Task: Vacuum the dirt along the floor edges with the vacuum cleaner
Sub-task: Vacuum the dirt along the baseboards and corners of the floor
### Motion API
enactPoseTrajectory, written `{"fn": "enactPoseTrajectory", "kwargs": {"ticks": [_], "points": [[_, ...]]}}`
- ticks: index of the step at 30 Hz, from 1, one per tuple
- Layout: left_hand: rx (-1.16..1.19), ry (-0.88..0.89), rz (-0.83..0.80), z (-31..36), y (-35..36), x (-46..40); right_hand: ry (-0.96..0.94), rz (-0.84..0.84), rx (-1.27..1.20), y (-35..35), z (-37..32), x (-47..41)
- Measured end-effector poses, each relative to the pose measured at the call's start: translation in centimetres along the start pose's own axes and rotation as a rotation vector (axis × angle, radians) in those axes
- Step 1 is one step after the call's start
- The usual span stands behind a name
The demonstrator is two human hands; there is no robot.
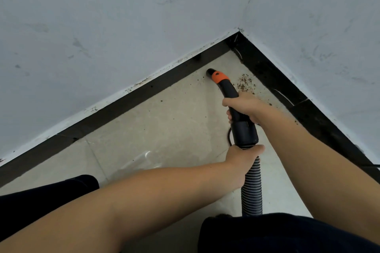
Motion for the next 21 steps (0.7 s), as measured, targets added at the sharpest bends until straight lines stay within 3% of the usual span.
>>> {"fn": "enactPoseTrajectory", "kwargs": {"ticks": [9, 15, 21], "points": [[0.047, -0.024, 0.057, -2.7, -0.2, 1.5, -0.004, -0.189, 0.094, 3.5, 0.8, 1.5], [0.062, 0.011, 0.087, -0.3, -3.6, 1.0, -0.078, -0.018, -0.042, 3.6, -0.5, -0.1], [0.09, 0.0, 0.06, -0.5, -4.3, 1.3, -0.079, -0.055, -0.004, 5.0, -1.0, -0.5]]}}
Point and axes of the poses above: each hand's wrist, its own x-axis away from the middle knuckle, its own y-axis out of the palm, z = x × y, the point moved 7 cm from there along -x, towards the middle knuckle, and after that the axes turned 6 degrees about -z, right-handed, at the moved point
